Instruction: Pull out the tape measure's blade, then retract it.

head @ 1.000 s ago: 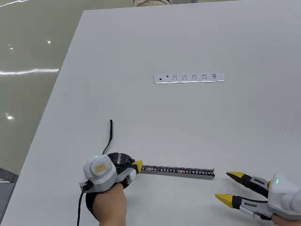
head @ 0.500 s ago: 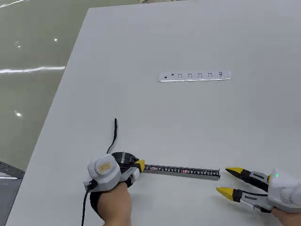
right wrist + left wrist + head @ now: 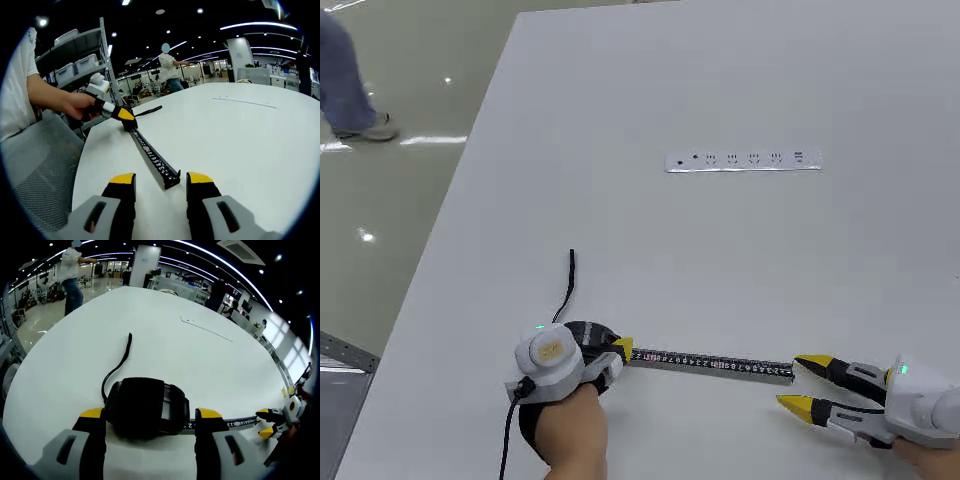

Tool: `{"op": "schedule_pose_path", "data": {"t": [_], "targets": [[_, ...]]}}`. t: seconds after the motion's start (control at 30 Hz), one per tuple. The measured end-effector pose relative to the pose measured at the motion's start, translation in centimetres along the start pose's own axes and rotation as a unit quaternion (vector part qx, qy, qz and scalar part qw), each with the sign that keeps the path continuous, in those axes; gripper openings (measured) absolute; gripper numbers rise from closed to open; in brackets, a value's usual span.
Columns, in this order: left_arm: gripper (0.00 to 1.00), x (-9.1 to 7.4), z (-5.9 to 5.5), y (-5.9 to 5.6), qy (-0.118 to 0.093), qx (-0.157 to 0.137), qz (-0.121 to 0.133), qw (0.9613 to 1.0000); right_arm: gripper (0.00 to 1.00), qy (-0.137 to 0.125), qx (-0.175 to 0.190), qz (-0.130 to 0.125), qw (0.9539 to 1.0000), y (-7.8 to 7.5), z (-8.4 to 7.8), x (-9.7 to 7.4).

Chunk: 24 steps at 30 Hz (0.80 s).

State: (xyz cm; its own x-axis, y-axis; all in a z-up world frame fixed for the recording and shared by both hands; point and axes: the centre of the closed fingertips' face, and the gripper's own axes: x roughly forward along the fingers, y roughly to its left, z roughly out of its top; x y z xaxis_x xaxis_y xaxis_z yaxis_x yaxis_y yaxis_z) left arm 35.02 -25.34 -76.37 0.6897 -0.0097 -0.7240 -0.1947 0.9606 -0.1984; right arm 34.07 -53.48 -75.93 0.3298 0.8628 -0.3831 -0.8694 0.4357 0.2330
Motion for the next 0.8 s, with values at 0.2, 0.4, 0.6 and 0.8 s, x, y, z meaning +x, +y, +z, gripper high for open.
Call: {"op": "schedule_pose_path", "data": {"t": [0.2,0.4,0.6,0.8], "targets": [[0.67,0.0,0.0,0.2,-0.003,0.001,0.005,1.0000,0.39,-0.003,0.003,0.004,1.0000,-0.2,0.0,0.5],[0.65,0.1,0.0,0.4,-0.002,-0.009,0.007,0.9999,0.38,-0.004,0.008,0.008,0.9999,0.0,0.2,0.8],[0.66,0.2,0.0,0.4,-0.001,-0.008,0.011,0.9999,0.38,-0.004,0.011,0.011,0.9999,0.0,0.1,1.2],[0.66,0.3,0.0,0.5,0.002,-0.005,0.014,0.9999,0.36,-0.005,0.010,0.013,0.9999,0.2,0.3,1.4]]}}
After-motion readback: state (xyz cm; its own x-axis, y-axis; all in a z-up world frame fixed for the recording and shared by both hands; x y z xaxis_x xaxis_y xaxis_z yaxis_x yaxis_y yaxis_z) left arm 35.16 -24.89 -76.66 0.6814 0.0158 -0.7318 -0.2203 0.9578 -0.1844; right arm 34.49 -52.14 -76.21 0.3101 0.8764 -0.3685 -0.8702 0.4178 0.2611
